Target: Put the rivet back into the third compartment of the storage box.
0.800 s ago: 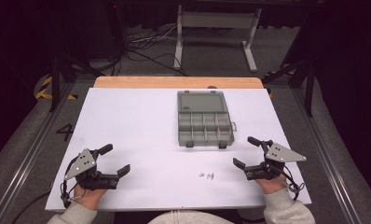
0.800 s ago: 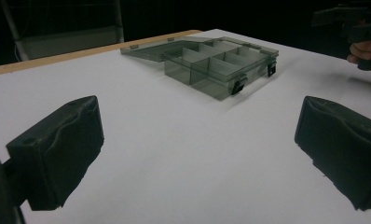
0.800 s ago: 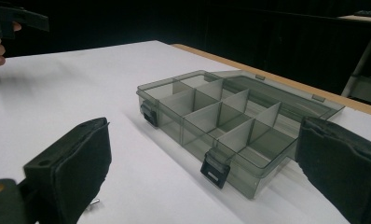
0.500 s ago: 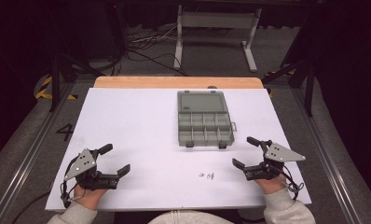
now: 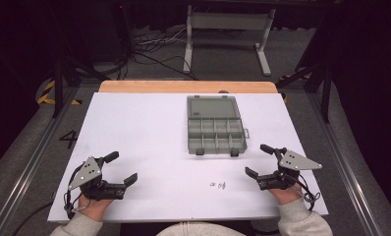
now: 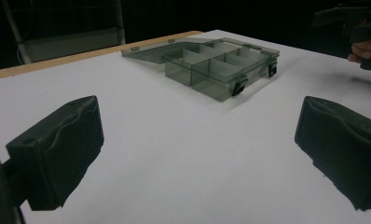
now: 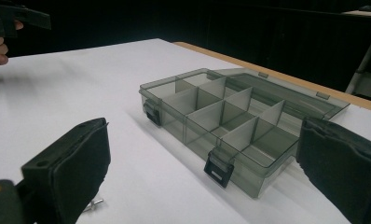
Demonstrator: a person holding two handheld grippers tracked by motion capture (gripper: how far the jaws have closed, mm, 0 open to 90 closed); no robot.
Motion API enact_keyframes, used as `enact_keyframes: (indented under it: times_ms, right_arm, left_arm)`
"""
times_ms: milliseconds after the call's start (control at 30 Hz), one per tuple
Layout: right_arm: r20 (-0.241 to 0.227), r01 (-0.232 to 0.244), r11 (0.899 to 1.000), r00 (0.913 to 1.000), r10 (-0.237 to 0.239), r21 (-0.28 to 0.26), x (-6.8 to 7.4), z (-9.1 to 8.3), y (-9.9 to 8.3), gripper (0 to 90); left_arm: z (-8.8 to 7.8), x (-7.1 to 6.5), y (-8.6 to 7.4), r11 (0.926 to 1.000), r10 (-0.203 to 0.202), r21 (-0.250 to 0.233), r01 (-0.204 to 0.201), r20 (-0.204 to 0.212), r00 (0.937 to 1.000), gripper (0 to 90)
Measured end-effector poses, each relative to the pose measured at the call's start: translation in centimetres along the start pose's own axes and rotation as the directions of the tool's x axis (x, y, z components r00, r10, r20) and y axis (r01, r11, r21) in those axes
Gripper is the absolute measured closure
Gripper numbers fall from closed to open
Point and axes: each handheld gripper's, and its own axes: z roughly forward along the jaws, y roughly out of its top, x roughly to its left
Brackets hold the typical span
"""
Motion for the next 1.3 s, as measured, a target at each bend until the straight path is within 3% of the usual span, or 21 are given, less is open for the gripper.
enact_keyframes:
  times_ms: [433,600,900,1033,1133,1200,1233,1267,1300]
  right_arm:
    - [-0.031,-0.016,1.000,0.9994,0.016,-0.011,0.2,0.2,1.3,3.2]
    - [-0.085,-0.026,0.999,0.9961,0.024,-0.025,1.0,1.5,2.5,3.2]
    - [-0.132,-0.027,0.999,0.9909,0.024,-0.026,1.7,3.1,4.0,3.2]
    - [-0.150,-0.001,1.000,0.9886,0.001,-0.003,2.2,3.8,4.6,1.9]
    - [-0.130,0.039,0.998,0.9909,-0.034,0.040,2.5,4.3,4.8,1.9]
    - [-0.141,0.055,0.994,0.9891,-0.041,0.091,2.7,4.6,5.1,1.9]
    - [-0.150,0.072,0.986,0.9874,-0.048,0.153,2.9,4.9,5.4,2.0]
    - [-0.150,0.072,0.986,0.9874,-0.048,0.153,2.9,4.9,5.4,2.0]
    - [-0.158,0.082,0.980,0.9861,-0.053,0.184,3.0,5.1,5.6,2.3]
  left_arm:
    - [-0.1,0.0,0.0,1.0000,0.007,0.005,-0.007,-0.004,1.0000,1.9]
    - [0.0,0.0,0.0,0.9999,0.011,0.008,-0.011,-0.001,0.9999,1.9]
    - [-0.1,-0.1,0.1,0.9999,0.011,0.011,-0.011,-0.002,0.9999,1.9]
    - [0.0,-0.1,0.0,0.9999,0.008,0.014,-0.008,0.002,1.0000,1.9]
    - [0.0,0.0,0.0,0.9999,0.011,0.014,-0.011,0.001,0.9999,1.9]
    - [0.0,0.0,0.1,0.9998,0.013,0.013,-0.013,-0.001,0.9999,1.9]
    - [0.0,0.0,0.1,0.9999,0.013,0.011,-0.013,-0.003,0.9999,1.9]
    - [0.0,0.0,0.1,0.9999,0.012,0.011,-0.012,-0.003,0.9999,1.9]
    - [0.0,0.0,0.1,0.9998,0.014,0.012,-0.014,-0.003,0.9999,1.9]
